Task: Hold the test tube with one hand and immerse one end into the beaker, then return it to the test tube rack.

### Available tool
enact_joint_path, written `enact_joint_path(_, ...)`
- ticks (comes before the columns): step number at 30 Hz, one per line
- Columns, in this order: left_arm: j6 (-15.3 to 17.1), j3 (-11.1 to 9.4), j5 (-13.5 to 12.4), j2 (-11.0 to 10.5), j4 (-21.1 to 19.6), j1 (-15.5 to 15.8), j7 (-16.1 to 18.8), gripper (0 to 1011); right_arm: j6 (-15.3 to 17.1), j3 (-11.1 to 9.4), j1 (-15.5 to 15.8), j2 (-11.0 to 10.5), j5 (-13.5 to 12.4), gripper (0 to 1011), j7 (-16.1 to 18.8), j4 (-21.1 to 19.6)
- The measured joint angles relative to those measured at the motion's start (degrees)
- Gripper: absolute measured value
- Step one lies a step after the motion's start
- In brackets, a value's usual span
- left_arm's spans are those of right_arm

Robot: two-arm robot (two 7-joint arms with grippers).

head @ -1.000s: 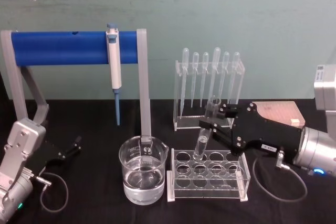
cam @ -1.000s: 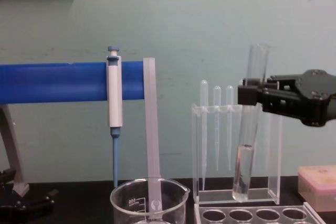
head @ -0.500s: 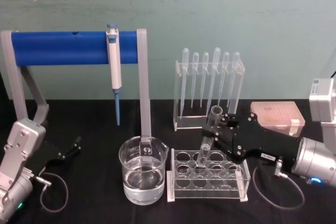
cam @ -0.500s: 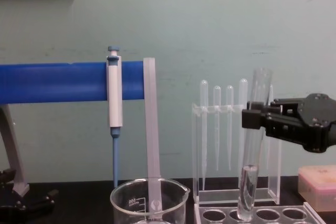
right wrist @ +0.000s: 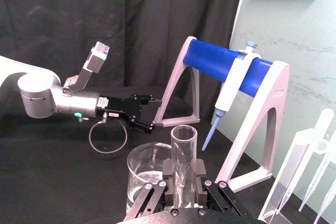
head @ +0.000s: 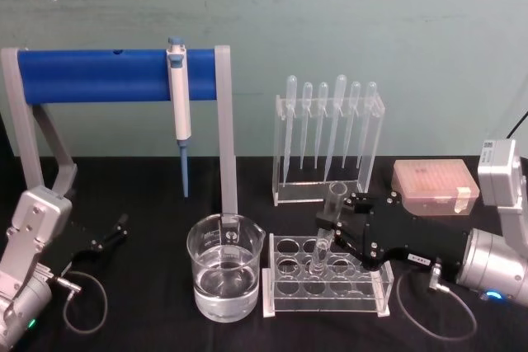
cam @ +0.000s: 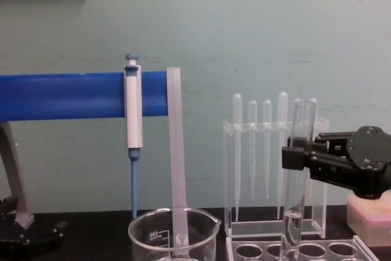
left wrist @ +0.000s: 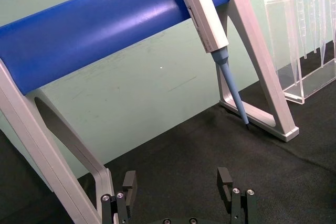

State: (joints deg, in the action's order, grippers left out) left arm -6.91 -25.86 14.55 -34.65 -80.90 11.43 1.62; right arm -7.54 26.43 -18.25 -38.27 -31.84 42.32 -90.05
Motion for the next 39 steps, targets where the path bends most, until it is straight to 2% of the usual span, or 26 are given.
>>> enact_joint_path(6, 0.00, 0.00, 0.00, 0.00, 0.00, 0.00, 0.00, 1000, -0.41, -0.10, 0.24, 0.39, 0.51, 224, -0.23, 0.35)
enact_joint_path(8, 0.00, 0.00, 0.00, 0.00, 0.00, 0.00, 0.00, 1000, -1.52, -0.30, 0.76, 1.09, 0.99, 224, -0.21, 1.60)
enact_joint_path(20, 0.00, 0.00, 0.00, 0.00, 0.00, 0.00, 0.00, 1000, -2.67, -0.51, 1.39, 2.11, 1.49, 224, 0.03, 3.92)
enact_joint_path(39, 0.00, 0.00, 0.00, 0.00, 0.00, 0.00, 0.00, 1000, -3.54, 0.50, 0.67, 3.98, 2.77, 224, 1.01, 7.51)
